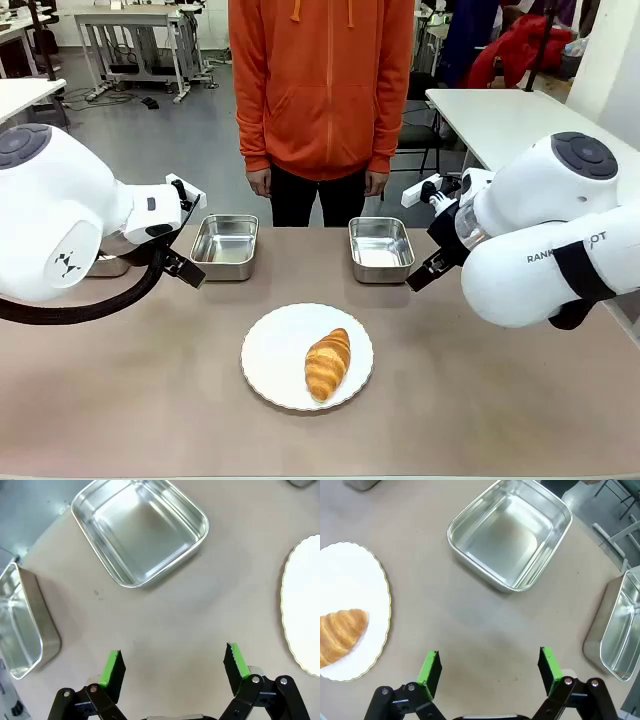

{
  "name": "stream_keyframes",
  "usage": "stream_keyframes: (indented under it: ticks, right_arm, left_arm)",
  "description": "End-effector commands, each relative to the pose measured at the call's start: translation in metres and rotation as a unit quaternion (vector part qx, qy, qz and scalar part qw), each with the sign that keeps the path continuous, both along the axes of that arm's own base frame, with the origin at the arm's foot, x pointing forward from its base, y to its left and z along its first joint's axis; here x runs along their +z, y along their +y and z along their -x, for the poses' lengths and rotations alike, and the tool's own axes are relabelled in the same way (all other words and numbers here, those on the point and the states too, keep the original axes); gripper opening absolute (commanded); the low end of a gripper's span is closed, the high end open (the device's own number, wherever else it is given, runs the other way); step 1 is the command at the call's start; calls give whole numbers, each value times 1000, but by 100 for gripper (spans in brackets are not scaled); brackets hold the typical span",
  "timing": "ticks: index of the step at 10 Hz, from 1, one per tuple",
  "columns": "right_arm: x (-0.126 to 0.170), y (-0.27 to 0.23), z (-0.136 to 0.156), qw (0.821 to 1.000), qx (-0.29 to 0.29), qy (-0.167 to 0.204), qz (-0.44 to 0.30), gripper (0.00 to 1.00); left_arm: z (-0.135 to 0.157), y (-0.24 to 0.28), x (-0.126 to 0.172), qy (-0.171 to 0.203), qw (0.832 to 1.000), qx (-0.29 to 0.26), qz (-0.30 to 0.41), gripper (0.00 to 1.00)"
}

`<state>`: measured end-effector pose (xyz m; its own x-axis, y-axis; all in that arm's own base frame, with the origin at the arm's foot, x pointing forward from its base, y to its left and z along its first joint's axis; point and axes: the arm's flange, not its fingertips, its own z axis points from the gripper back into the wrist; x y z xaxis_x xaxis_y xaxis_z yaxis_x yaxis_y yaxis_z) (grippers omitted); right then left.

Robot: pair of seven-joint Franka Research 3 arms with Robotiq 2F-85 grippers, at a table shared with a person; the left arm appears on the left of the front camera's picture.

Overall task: Place the bread in the container.
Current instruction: Place the Butter Roll into the Airtight Container indicated by the human.

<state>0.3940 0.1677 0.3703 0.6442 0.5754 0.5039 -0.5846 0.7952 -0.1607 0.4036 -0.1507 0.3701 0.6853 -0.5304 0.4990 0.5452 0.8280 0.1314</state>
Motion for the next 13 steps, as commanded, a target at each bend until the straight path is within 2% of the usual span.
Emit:
stream_keyframes:
  ticks: [1, 11, 13]
  right_arm:
    - [0, 0, 0, 1000, 0, 0, 0, 100]
    - [0, 0, 0, 1000, 1, 0, 1, 100]
    - [42, -7, -6, 1000, 3, -15, -3, 100]
  left_arm:
    - [0, 0, 0, 0, 1000, 0, 0, 100]
    - [0, 0, 0, 0, 1000, 0, 0, 100]
    - [-8, 19, 41, 9, 999, -15, 40, 100]
